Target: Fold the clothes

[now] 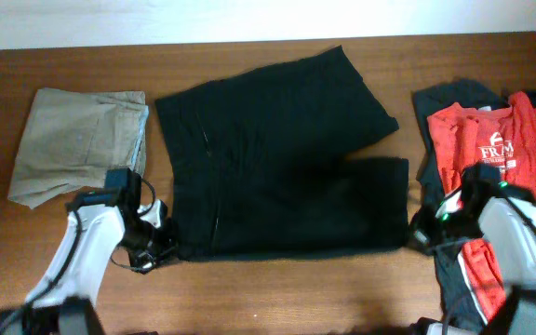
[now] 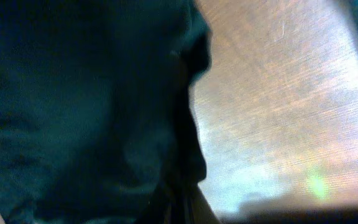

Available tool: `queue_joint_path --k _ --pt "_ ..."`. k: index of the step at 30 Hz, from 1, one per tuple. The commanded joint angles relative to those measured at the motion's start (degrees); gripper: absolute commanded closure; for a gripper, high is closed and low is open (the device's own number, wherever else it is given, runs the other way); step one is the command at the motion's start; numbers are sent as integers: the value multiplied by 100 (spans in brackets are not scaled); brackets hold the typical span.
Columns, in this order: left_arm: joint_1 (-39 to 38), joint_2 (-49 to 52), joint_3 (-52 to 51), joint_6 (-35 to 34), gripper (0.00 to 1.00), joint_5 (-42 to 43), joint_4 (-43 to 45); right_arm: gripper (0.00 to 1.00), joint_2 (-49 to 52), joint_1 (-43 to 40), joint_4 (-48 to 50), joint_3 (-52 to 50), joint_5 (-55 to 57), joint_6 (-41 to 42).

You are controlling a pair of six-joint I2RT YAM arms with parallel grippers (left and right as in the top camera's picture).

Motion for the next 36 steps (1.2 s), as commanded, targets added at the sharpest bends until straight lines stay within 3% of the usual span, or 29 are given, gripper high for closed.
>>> queue_joint_path --k 1,5,10,15,17,22,25,29,30,31,32,33,36 --pt "105 -1213 914 107 100 -629 -662 96 -1003 -17 -741 1912 315 -177" --pt "105 -2258 1991 107 100 -1108 -1906 96 -1198 -17 -1825 4400 772 -63" --pt "105 -2608 2065 114 100 -1113 -2865 96 -1169 -17 -1991 4972 901 2" --pt "98 -2168 1679 61 100 -1189 -2006 96 310 -7 -879 4972 601 -11" --pt "101 -1746 1311 15 100 -1191 -1482 96 1108 42 -186 4972 -22 -90" --pt "101 195 1248 -68 100 -1670 221 96 3047 813 1921 4972 -328 240" --pt "101 739 1248 -181 100 -1899 643 96 3659 1056 2850 4970 -330 238" --pt "101 748 1248 -197 99 -2140 931 96 4229 1344 3713 4970 -247 284" --pt "101 752 1248 -197 90 -2155 1064 95 4312 1366 3849 4970 -138 387" --pt "98 752 1248 -197 77 -2155 1165 68 4328 1366 3941 4970 -140 385" --pt "101 752 1248 -197 47 -2227 1222 44 4319 1362 3945 4972 -223 361" --pt "103 752 1248 -179 34 -2439 1217 41 4256 1263 3781 4972 -472 306" --pt "103 752 1250 20 25 -2345 1163 32 3897 793 2358 4975 -964 -514"
